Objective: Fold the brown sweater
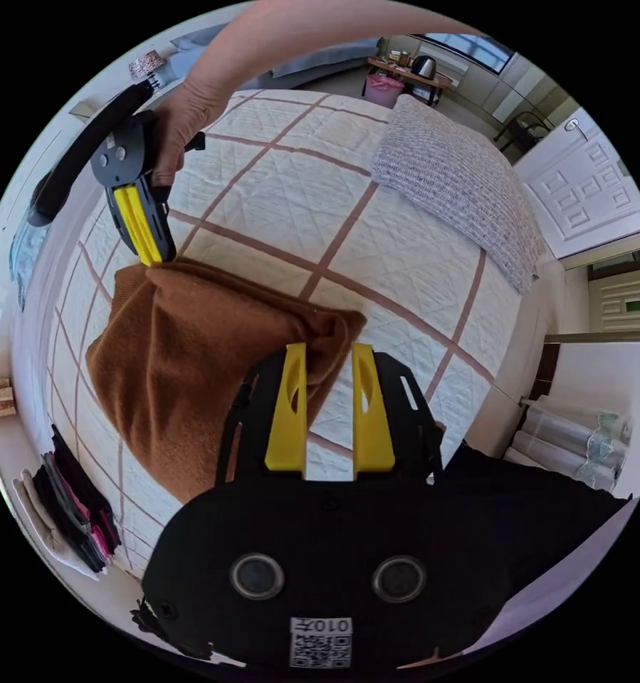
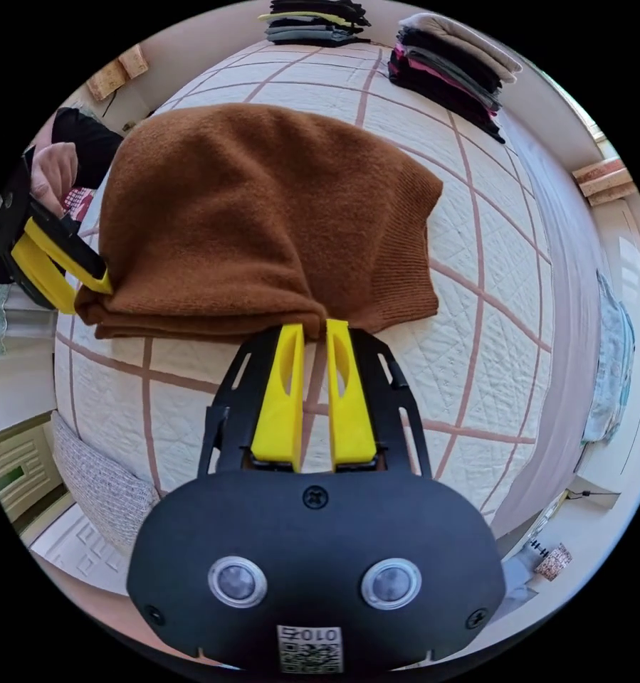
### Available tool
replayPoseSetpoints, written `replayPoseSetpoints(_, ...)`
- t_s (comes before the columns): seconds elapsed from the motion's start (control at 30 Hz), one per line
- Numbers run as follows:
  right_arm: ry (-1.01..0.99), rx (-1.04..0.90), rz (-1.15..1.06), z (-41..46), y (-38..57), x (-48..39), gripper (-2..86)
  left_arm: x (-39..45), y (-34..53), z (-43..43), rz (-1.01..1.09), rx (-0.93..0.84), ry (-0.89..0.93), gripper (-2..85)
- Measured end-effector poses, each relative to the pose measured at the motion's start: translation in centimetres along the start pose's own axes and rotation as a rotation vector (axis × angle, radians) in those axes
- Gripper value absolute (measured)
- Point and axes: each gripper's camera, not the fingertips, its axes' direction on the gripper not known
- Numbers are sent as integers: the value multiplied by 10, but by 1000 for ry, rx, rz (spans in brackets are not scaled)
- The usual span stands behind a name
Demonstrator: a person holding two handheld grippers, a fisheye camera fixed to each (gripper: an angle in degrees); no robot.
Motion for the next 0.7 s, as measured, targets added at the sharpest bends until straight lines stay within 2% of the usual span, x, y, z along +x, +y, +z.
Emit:
replayPoseSetpoints(0.13, 17, -23, 166, 17, 16, 12, 58, -6, 14, -26, 29, 73, 129, 116)
replayPoseSetpoints(0.23, 46, -65, 453, 28, 52, 14, 53, -16, 58, -70, 54, 178, 168, 112)
replayPoseSetpoints(0.33, -23, -52, 853, 36, 101, -1, 44, -43, 114, -102, -17, 236, 144, 107)
replayPoseSetpoints(0.4, -205, 164, 1129, 34, 119, -25, 43, -63, 140, -110, -63, 255, 126, 105)
replayPoseSetpoints(0.5, -325, 370, 1370, 46, 109, -56, 63, -89, 155, -100, -85, 210, 39, 102)
replayPoseSetpoints(0.6, -376, 362, 1514, 83, 89, -70, 69, -102, 144, -74, -42, 135, -34, 102)
replayPoseSetpoints(0.7, -474, 285, 1502, 131, 71, -58, 61, -104, 133, -57, -18, 105, -27, 103)
